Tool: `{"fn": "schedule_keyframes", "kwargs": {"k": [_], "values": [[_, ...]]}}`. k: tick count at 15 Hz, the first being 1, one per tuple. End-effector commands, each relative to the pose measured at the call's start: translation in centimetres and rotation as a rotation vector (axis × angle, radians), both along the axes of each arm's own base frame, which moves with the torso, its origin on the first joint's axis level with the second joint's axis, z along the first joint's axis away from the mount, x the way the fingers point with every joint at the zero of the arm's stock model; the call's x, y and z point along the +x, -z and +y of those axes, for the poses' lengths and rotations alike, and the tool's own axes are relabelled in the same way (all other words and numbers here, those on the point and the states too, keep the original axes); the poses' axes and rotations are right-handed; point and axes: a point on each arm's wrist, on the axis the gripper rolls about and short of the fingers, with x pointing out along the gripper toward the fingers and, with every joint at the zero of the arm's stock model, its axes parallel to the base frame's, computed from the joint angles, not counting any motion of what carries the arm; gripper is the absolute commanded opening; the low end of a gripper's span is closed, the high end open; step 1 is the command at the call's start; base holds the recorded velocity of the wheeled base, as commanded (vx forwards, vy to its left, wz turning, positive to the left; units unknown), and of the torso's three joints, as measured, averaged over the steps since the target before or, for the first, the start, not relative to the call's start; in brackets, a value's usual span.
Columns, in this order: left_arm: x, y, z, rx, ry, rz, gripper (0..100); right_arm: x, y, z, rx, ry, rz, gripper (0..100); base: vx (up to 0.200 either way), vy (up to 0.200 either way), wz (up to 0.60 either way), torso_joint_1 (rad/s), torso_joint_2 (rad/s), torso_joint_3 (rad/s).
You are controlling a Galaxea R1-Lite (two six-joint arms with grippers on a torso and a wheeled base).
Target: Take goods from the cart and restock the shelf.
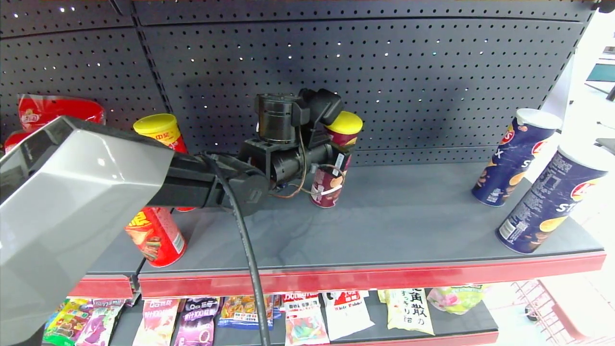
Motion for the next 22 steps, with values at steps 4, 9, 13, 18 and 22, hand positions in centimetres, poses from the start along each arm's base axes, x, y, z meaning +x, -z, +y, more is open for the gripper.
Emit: {"fn": "schedule_keyframes", "kwargs": {"k": [4, 9, 13, 18, 22], "values": [[-2.1, -3.8, 1.4, -0.150, 0.084, 0.025, 0, 0.0, -0.1, 0.0, 0.001, 0.000, -0.001, 0, 0.000, 0.000, 0.00, 0.000, 0.00, 0.000], [-4.1, -3.4, 2.7, -0.129, 0.150, -0.091, 0, 0.0, -0.4, 0.0, 0.002, 0.000, -0.002, 0, 0.000, 0.000, 0.00, 0.000, 0.00, 0.000], [-7.3, -3.4, 5.1, -0.064, 0.301, 0.043, 0, 0.0, -0.4, 0.0, 0.003, 0.002, -0.009, 0, 0.000, 0.000, 0.00, 0.000, 0.00, 0.000], [-7.1, -1.8, 6.3, -0.062, 0.464, 0.085, 0, -0.1, -0.5, 0.0, 0.003, 0.000, -0.015, 0, 0.000, 0.000, 0.00, 0.000, 0.00, 0.000], [-6.9, -0.8, 5.9, -0.058, 0.534, 0.116, 0, 0.0, -0.7, 0.0, 0.001, 0.000, -0.015, 0, 0.000, 0.000, 0.00, 0.000, 0.00, 0.000]]}}
